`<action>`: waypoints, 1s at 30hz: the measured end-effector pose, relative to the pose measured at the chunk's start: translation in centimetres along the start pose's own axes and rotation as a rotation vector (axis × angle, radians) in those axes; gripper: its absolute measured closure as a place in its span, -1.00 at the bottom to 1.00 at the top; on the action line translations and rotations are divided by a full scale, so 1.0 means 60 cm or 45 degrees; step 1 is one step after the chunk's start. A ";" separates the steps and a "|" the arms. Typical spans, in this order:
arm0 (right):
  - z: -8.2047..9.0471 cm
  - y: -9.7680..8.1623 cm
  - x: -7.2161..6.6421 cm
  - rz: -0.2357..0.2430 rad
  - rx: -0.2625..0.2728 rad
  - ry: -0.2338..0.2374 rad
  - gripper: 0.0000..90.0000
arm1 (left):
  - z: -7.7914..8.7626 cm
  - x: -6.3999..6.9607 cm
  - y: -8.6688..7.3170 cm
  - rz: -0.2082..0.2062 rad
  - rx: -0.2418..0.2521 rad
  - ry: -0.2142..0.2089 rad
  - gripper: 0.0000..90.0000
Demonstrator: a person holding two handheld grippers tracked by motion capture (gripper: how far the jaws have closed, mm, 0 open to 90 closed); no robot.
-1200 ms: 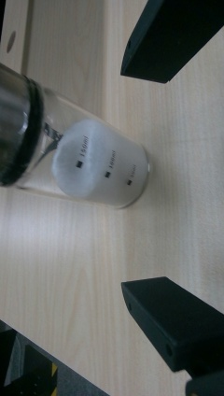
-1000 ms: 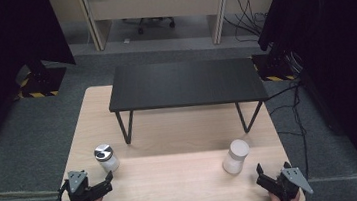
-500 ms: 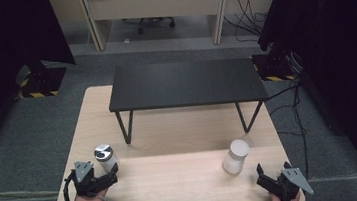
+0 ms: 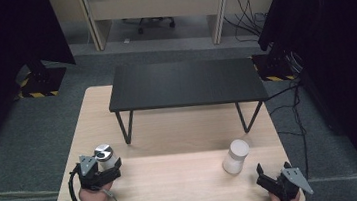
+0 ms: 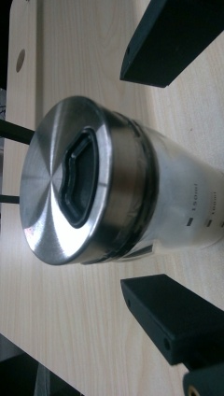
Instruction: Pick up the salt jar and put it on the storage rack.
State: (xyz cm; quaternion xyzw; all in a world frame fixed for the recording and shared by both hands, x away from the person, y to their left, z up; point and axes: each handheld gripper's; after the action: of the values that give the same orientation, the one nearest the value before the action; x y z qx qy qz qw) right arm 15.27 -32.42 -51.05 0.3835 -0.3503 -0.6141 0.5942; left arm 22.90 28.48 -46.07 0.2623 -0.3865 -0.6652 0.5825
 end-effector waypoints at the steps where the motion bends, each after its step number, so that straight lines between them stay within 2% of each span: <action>1: 0.000 0.000 0.000 0.000 0.001 0.000 -0.99 | -0.001 0.002 0.001 -0.004 -0.002 0.011 -0.91; 6: 0.000 0.000 -0.001 0.004 0.001 -0.001 -0.99 | -0.007 0.008 0.002 -0.003 -0.011 0.035 -0.76; 12: 0.000 0.000 0.000 0.008 0.000 0.000 -0.99 | -0.008 0.010 0.003 -0.033 -0.005 0.060 -0.57; 16: -0.001 0.001 -0.002 0.015 -0.005 -0.005 -0.99 | -0.006 0.012 0.005 -0.064 -0.006 0.069 -0.39; 18: -0.001 0.001 -0.002 0.017 -0.005 -0.007 -0.99 | -0.006 0.009 0.005 -0.053 -0.007 0.060 -0.34; 30: -0.001 0.000 -0.005 0.030 -0.003 -0.014 -0.99 | -0.004 0.007 0.009 -0.094 -0.017 0.061 -0.32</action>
State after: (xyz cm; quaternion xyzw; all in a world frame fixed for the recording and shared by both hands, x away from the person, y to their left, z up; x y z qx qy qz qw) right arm 15.31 -32.11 -51.06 0.3753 -0.3573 -0.6096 0.5999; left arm 23.33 27.99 -45.74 0.2882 -0.3581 -0.6824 0.5683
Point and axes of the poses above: each handheld gripper's, and its own axes: z roughly backward along the jaws, y roughly out of its top, x roughly to its right, and after that the axes turned 8 degrees about -x, right-handed
